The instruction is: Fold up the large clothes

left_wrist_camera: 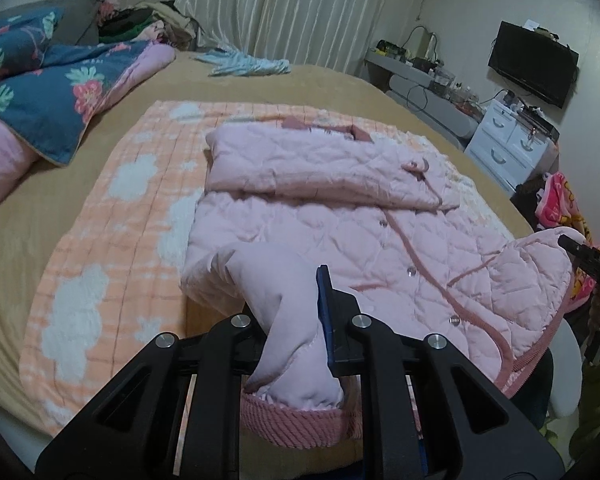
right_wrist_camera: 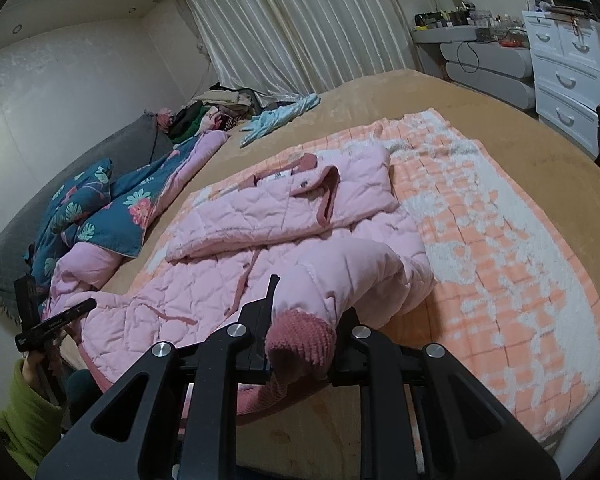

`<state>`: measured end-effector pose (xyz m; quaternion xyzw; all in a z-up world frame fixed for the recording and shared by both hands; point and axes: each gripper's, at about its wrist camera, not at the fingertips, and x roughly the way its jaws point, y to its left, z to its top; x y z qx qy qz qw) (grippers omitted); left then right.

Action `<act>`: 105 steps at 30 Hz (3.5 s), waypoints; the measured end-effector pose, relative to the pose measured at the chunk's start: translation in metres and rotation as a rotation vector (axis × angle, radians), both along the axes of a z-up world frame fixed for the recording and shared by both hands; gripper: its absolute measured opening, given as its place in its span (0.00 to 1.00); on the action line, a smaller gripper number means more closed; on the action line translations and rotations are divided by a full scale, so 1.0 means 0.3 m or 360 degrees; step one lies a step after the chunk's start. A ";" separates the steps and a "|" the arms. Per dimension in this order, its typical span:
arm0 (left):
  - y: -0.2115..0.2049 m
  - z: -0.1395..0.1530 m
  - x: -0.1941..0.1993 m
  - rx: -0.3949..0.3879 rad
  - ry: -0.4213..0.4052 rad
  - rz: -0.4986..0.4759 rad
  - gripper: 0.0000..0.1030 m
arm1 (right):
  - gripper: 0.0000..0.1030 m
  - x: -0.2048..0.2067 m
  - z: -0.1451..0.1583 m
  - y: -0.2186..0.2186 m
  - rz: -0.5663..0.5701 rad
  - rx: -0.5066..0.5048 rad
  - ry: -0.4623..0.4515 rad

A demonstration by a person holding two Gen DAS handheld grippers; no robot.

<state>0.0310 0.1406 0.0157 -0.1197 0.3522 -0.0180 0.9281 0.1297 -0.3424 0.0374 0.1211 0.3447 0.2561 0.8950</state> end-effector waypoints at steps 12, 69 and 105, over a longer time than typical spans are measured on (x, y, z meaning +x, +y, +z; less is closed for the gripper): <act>0.035 0.168 0.122 0.0017 -0.0178 0.0027 0.08 | 0.16 0.107 0.165 0.016 -0.0025 0.0016 -0.0108; 0.116 -0.010 0.516 0.0180 0.0048 0.0232 0.10 | 0.16 0.559 -0.042 0.078 -0.0218 -0.0088 0.0209; 0.128 -0.095 0.618 0.0157 0.0136 0.0251 0.10 | 0.86 0.669 -0.074 0.046 -0.0125 0.0316 0.0241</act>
